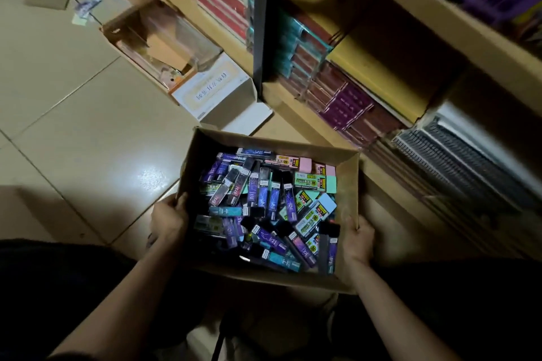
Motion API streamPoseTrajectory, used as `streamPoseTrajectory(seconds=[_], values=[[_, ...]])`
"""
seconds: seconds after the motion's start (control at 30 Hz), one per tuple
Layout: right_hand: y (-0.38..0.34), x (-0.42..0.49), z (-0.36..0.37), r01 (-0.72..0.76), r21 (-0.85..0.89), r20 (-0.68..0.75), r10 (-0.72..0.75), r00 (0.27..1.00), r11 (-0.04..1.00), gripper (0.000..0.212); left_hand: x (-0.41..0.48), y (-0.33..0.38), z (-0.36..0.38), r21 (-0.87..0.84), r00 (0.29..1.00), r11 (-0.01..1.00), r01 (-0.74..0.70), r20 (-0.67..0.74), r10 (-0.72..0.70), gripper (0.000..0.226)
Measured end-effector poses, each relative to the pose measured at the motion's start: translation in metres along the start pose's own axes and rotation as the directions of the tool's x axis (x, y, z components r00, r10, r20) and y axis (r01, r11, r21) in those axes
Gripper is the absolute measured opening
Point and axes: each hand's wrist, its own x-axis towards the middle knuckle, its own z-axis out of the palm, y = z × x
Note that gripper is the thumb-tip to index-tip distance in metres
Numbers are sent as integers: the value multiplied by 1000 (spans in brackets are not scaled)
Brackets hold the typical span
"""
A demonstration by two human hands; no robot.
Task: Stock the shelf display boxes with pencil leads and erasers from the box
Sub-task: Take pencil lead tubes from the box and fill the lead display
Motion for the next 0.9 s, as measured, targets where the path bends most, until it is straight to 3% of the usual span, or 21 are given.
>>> streamPoseTrajectory(seconds=[0.23, 0.37, 0.53, 0.63, 0.7, 0.8, 0.9], values=[[19, 24, 8, 38, 45, 57, -41, 998, 998, 23, 9, -27, 24, 27, 989, 988, -151, 11, 151, 29], [33, 24, 2, 16, 4, 165, -16, 986, 1000, 30, 16, -46, 21, 40, 960, 965, -261, 115, 255, 29], [32, 11, -4, -8, -171, 332, 66, 941, 985, 41, 8, -59, 13, -37, 925, 968, -246, 289, 246, 31], [9, -3, -9, 223, -378, 228, -143, 963, 899, 43, -10, -38, 9, 70, 916, 922, -381, 169, 365, 43], [-8, -11, -10, 417, -394, 242, -346, 907, 819, 41, -23, -18, 5, 102, 851, 845, -525, 41, 523, 46], [-25, -14, 0, 547, -350, 437, -384, 813, 760, 32, -32, 4, 7, 26, 764, 771, -637, 159, 626, 36], [-19, -11, 14, 576, -356, 592, -300, 748, 736, 31, -29, 3, 18, -11, 767, 806, -591, 299, 567, 39]])
